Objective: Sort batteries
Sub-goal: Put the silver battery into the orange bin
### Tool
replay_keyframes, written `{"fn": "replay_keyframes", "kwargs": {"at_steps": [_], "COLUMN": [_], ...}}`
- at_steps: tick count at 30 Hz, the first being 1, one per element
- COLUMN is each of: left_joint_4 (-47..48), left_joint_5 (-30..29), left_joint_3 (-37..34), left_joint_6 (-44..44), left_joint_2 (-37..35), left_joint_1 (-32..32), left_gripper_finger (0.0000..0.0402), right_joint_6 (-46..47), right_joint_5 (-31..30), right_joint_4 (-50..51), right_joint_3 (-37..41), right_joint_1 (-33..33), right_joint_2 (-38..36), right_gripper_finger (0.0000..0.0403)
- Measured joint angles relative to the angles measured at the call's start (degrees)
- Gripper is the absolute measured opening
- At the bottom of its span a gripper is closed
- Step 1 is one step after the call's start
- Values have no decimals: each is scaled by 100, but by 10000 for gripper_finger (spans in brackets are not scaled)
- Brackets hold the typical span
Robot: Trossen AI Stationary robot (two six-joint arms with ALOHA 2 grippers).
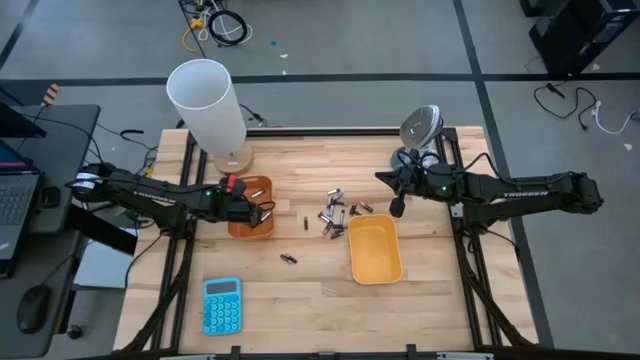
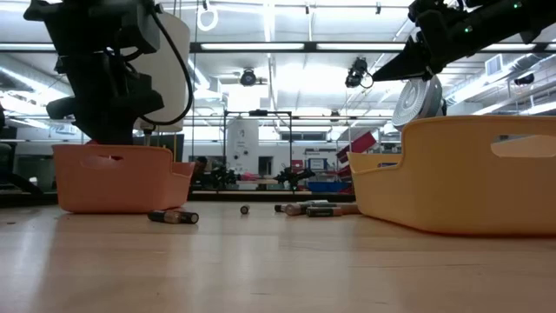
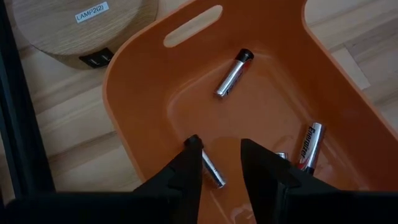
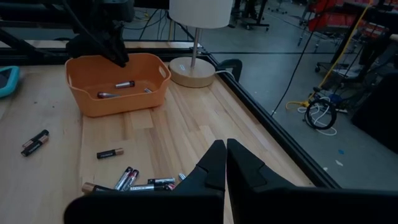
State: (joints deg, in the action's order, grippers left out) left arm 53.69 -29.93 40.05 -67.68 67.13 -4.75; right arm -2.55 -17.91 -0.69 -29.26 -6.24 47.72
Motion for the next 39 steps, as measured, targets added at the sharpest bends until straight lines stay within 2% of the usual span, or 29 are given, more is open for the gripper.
{"fn": "replay_keyframes", "kwargs": {"at_steps": [9, 23, 27, 35, 39], "left_joint_4": [6, -236, -964, -3616, -4460], "left_joint_5": [-1, -9, -10, 127, 202], "left_joint_3": [23, 659, 795, 817, 817], "left_joint_6": [24, 1065, 1978, 4991, 6204], "left_joint_2": [0, 0, 0, 0, 0], "left_joint_1": [0, -2, -2, -2, -2], "left_gripper_finger": [113, 113, 113, 113, 113], "right_joint_6": [-13, -17, -22, -94, -107], "right_joint_5": [-1, -2, -2, -2, -2], "right_joint_4": [2, 87, 89, 90, 90], "right_joint_3": [0, 0, 0, 0, 0], "right_joint_1": [0, 0, 0, 0, 0], "right_joint_2": [-2, 0, -2, -2, 0], "right_gripper_finger": [3, 3, 3, 3, 3]}}
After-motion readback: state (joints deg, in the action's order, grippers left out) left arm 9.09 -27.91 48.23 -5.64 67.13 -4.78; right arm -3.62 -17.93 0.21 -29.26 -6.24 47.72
